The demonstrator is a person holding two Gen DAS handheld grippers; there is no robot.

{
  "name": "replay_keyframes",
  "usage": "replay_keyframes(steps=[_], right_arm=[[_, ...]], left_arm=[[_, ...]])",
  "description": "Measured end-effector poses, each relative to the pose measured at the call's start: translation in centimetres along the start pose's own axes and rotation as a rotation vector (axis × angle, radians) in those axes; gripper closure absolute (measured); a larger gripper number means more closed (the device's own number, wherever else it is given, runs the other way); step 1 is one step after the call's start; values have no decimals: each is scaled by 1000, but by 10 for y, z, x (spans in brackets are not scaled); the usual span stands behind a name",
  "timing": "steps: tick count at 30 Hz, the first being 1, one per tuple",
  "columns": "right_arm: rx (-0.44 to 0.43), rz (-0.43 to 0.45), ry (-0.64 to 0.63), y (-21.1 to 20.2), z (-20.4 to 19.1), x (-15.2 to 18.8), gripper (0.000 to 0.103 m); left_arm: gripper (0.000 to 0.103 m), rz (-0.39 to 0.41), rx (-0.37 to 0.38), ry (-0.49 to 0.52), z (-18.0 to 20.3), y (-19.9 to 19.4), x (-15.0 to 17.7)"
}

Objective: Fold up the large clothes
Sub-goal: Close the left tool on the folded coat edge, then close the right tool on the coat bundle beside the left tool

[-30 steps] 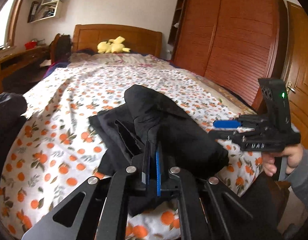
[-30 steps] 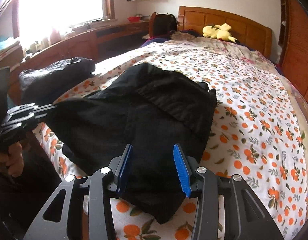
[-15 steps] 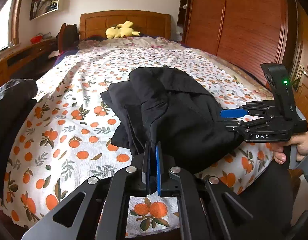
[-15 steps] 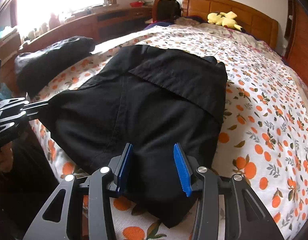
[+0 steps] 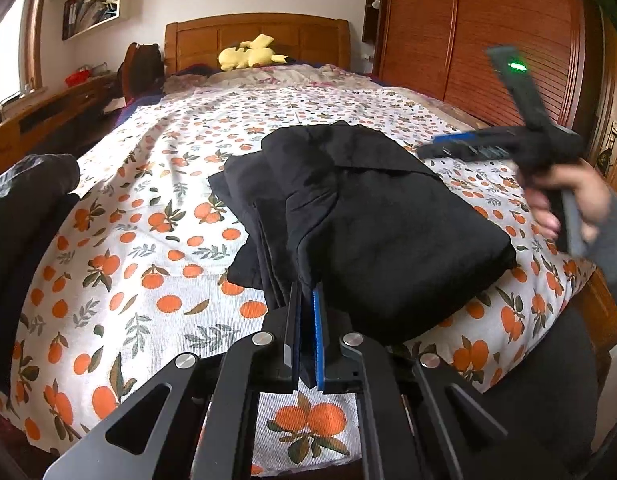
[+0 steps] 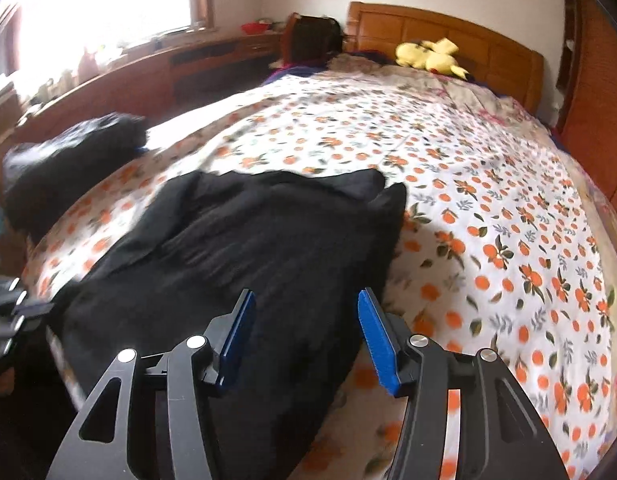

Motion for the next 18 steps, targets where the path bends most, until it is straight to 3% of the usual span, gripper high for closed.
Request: replay_keyframes(steps=[3,7,11,15,16,18], right_arm=[[4,-37,37,39,17,-15,50],[-30,-83,82,73,27,-24,30],[-63,-150,131,105,33,-29,20],[-159,-252,207,135,35,-27,22],[-200,-279,223,141,33,-26,33],[-262,-292,245,143,30,-25,44]], left_arm=[[96,-2,-1,-5,-1,3,1],[95,1,-7,-9,-2,4,1],[95,-4,-11,-14,-4,6,2],[94,-8,-17,-20,-7,7,3],[94,-8,-18,-22,-7,7,2],[94,-6,-18,-24,-9,7,2]])
Point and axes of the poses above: each gripper's, at about its wrist camera, not at the fingertips, and y roughly the way its jaws point, z to its right, x to its underside, the point moved 4 cm from there along y, roughly the way its jaws point, and after that the axes turned 15 degrees about x, right-handed, at the moved point
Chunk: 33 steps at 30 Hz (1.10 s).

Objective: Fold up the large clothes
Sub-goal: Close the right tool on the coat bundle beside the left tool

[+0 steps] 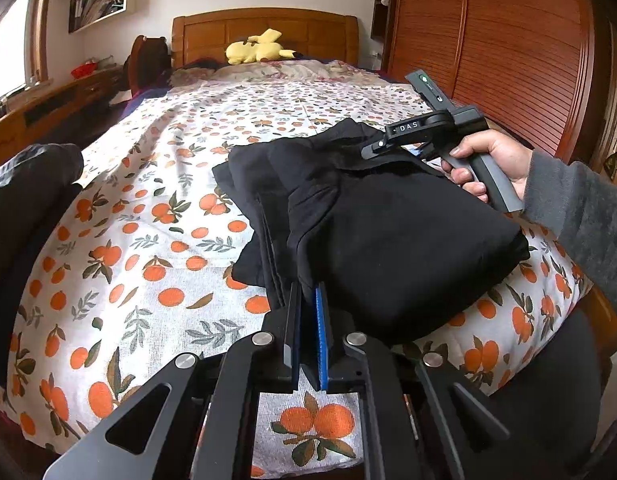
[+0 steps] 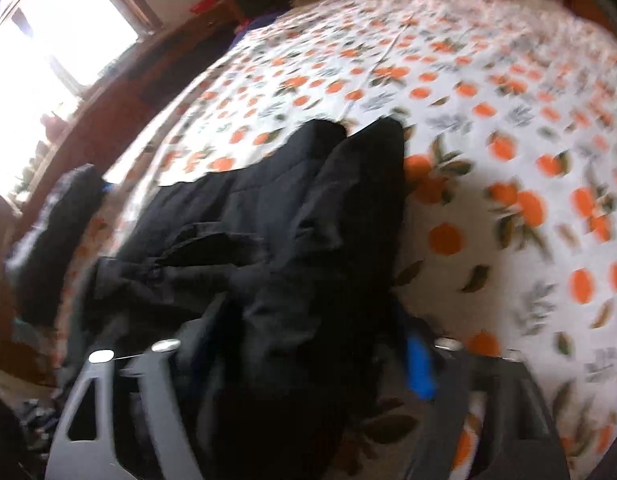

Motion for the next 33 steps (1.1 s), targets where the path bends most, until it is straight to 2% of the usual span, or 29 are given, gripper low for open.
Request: replay_keyframes(steps=[1,2,4,6,8,11,12,18,21,27,33], right_arm=[[-2,7,-10,-2,-2,1,53],[-7,16,-23,-5,-4,2,59],[41,52,-59,-14,-8,5,75],[126,102,-84,-26,-13,10,78],[203,152,-111,-40,-17,21,79],[236,158,-61,-53,2,38,79],[245,159,-54,-57,8,42,79],[267,169,-3,-84,44,70,77],[263,169,3,-84,49,74,76],[288,182,-5,-78,46,74,75],[256,184,24,-75,52,76,73]], left_arm=[[94,1,1,-1,0,0,0],[94,5,2,-3,0,-1,-1],[94,18,-3,-5,-1,-4,-2],[89,35,-12,-15,-4,-9,-5],[80,40,-27,-20,-7,-11,-5],[64,46,-48,-22,-10,-14,-5],[62,48,-49,-22,-11,-15,-5],[59,38,-21,-29,-13,-12,-4],[49,21,-9,-52,-15,-3,-4],[48,-36,-2,-71,-15,20,0],[48,-65,17,-116,-19,34,1]])
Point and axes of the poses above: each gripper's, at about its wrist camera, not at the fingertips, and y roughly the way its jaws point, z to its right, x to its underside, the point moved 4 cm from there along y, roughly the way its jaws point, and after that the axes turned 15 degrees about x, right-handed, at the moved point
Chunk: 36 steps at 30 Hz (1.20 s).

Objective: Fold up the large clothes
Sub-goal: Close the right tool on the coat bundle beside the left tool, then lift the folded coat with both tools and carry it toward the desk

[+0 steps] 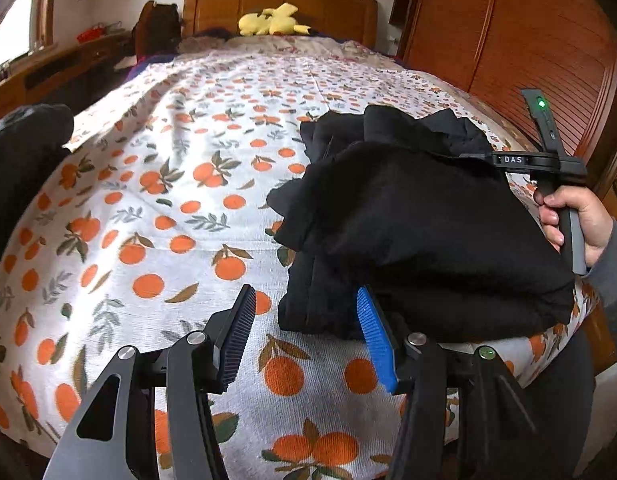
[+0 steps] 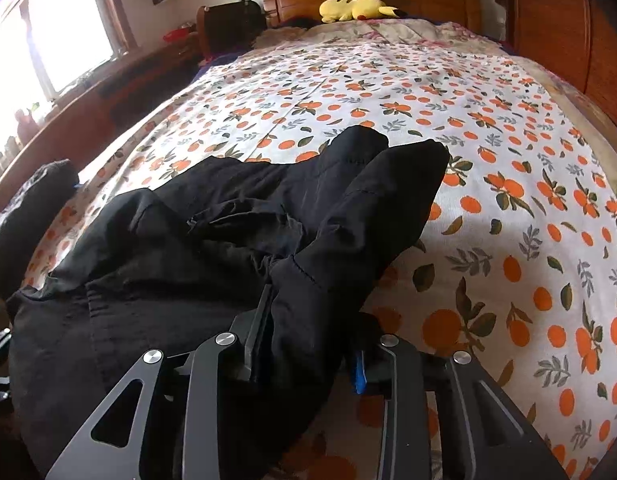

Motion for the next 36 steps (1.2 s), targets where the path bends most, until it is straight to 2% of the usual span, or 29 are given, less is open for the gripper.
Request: replay_keyframes(steps=[4,10,14,22,27,31,36], right_arm=[[-19,-5,24,2,3,0,71],[-8,8,40,-5,1,0,76],[-17,42,39,-19,0,-4,80],[-49,161,-20,-79,-21,-27,83],[-85,229,-42,-111,-41,-48,83],[-114,262,-71,-122,-71,-69,83],[-150,291,-106,-129,-120,-95,83]], left_arm=[[49,-14,1,-9,1,7,1],[81,-40,31,0,5,14,4],[93,-12,49,-5,6,5,3],[97,112,18,61,22,-44,-15],[97,184,-2,51,16,-79,-27],[97,240,-48,59,4,-112,-42],[97,305,-101,39,-28,-154,-55]])
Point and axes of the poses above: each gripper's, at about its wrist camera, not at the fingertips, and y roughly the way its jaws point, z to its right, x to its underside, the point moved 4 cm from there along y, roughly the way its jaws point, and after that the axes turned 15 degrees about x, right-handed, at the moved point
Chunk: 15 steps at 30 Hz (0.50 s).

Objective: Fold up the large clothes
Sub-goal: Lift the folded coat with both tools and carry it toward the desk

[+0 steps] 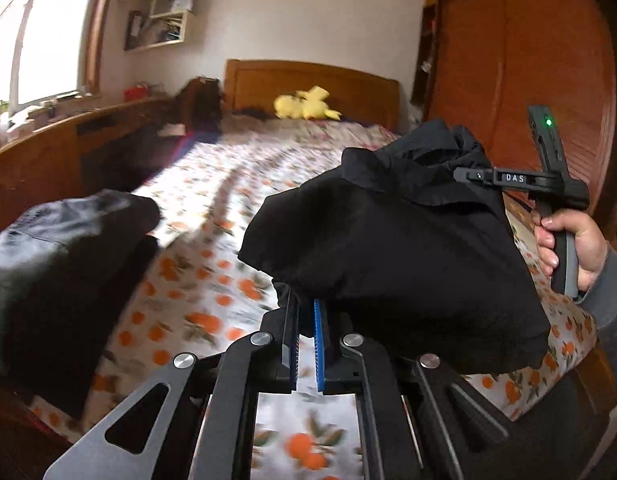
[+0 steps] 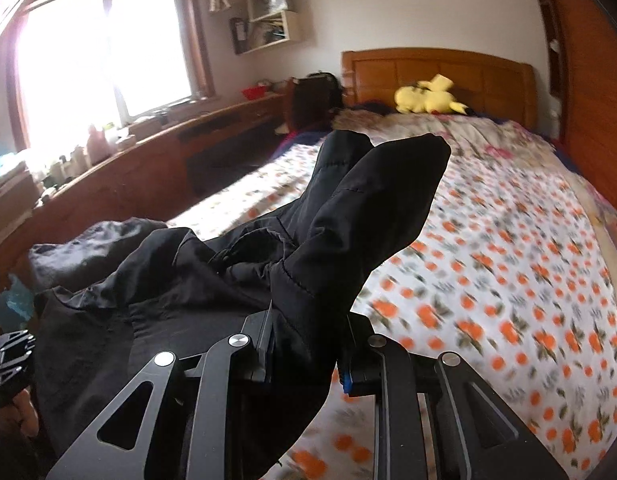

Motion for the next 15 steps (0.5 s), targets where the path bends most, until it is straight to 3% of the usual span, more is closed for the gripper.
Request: replay_keyframes(steps=[15], right_arm=[[-150,53,-120,29,-170,-70,83]], left_arm=[[97,101,-192,-24,-113,-102,-38]])
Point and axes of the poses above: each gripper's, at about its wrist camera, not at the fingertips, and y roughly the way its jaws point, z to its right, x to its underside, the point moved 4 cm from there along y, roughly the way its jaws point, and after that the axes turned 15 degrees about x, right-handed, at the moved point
